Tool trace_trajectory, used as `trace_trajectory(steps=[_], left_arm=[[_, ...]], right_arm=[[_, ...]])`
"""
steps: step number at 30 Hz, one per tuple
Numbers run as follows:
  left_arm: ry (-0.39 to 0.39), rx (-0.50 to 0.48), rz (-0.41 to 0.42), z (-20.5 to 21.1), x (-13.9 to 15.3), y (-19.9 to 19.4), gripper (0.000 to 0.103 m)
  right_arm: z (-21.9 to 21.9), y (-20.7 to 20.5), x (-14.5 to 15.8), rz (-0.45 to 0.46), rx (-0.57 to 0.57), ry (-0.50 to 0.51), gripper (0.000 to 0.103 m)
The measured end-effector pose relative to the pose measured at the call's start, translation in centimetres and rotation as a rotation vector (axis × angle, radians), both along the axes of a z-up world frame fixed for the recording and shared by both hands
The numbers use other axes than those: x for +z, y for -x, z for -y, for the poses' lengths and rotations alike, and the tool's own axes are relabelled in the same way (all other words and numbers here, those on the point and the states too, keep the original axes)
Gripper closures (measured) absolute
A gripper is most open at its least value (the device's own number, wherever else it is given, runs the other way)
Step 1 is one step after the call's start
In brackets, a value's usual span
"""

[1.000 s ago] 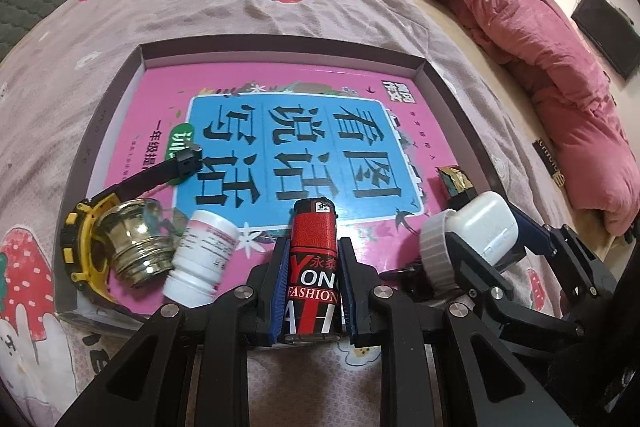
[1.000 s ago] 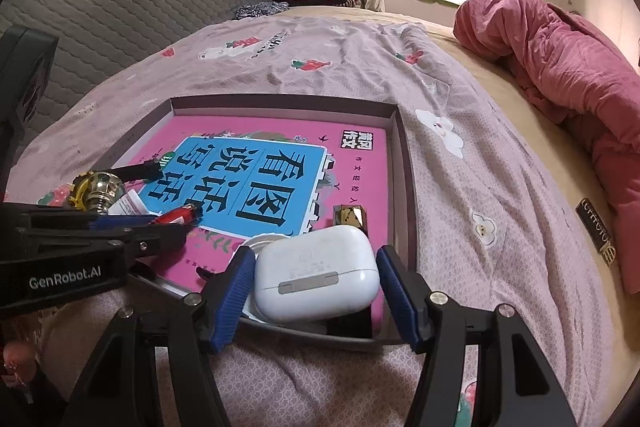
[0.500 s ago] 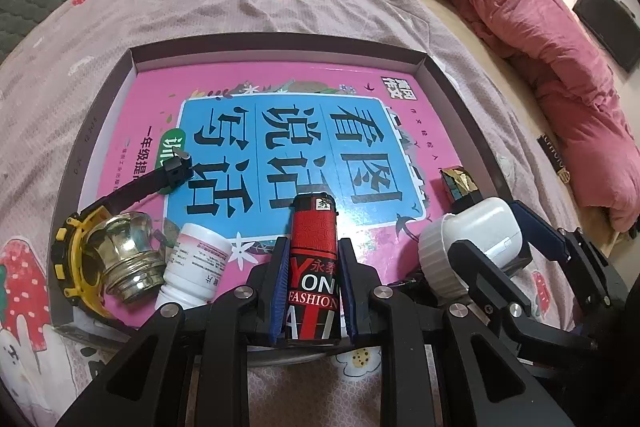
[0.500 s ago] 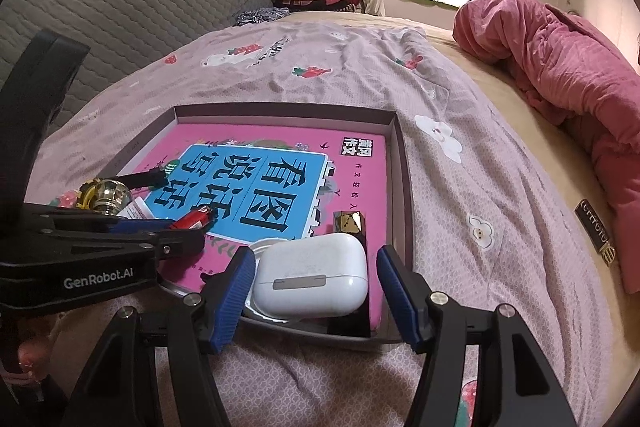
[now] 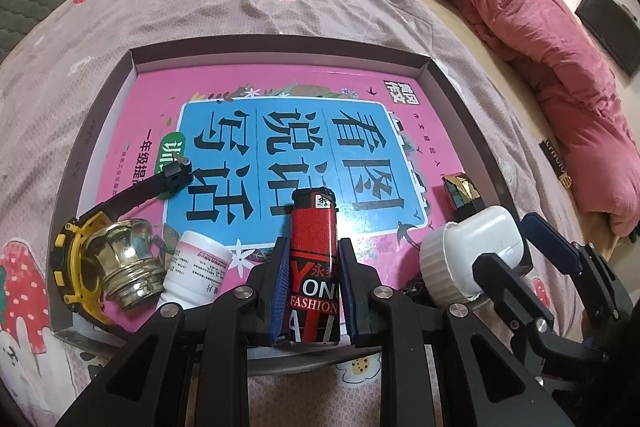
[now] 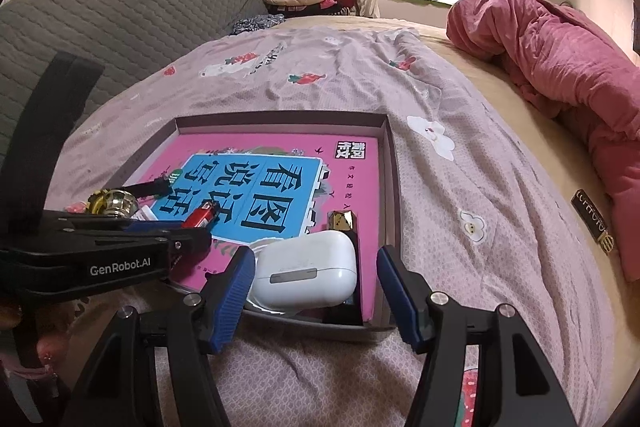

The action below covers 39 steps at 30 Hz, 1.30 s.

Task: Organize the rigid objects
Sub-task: 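Lower lighter into tray, open left gripper while right gripper lowers earbuds case there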

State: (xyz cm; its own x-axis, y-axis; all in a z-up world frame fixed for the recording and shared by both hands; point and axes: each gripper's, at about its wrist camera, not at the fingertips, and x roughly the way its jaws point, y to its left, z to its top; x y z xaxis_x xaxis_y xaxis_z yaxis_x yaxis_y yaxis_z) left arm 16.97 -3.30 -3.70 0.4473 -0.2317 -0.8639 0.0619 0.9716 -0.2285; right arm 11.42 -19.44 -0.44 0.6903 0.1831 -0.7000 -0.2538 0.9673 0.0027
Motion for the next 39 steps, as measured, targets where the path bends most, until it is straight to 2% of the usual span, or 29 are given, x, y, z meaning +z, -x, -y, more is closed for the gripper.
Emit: trace_trajectory(steps=[9,35,39], left_arm=[[0.029,0.012,-0.010,-0.8,-0.1,0.3,0.079],[0.020,0.014,-0.017,-0.9,0.0,0.0,0.078],[0.014,0.027,-0.017,-1.1,0.0,-0.1,0.074]], right_arm=[[0.2,0.2,0.1,0.002,-0.002,-0.003,0.040],[-0.1,-0.2,-0.1,-0.014,-0.007,-0.017,0.040],[-0.2,-0.4,0.0,-0.014,-0.004,-0.020,0.040]])
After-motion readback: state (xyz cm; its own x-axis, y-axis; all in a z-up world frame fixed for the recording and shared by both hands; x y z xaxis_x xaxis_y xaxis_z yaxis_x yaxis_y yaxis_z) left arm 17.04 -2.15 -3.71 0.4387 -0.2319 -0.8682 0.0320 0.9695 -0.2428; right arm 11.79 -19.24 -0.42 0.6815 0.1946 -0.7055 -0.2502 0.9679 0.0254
